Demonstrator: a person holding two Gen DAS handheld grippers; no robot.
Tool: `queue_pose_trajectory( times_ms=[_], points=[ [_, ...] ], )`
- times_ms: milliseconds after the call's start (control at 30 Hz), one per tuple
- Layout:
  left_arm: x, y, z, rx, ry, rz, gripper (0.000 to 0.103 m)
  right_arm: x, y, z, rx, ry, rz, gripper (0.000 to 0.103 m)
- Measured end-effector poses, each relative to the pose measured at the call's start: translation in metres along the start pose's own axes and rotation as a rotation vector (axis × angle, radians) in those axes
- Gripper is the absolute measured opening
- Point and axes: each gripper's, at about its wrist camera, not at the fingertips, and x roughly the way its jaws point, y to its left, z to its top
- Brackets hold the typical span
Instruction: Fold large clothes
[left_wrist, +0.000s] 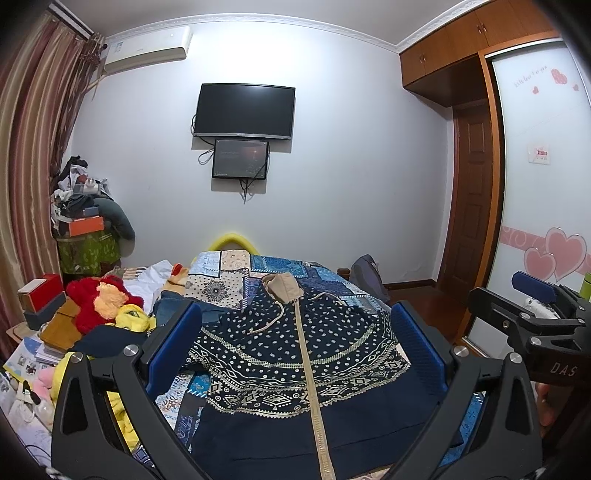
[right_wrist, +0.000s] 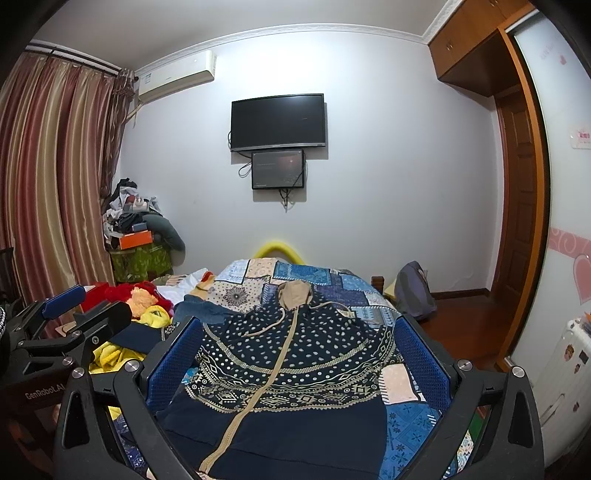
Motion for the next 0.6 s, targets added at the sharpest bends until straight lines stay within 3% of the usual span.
queue_pose_trajectory(
  times_ms=[600],
  points=[
    [0.012,0.011,-0.009,-0.013,0.015,0.006,0.103,0.014,0.006,-0.002,-0.024,0.034,-0.019,0.103]
  ],
)
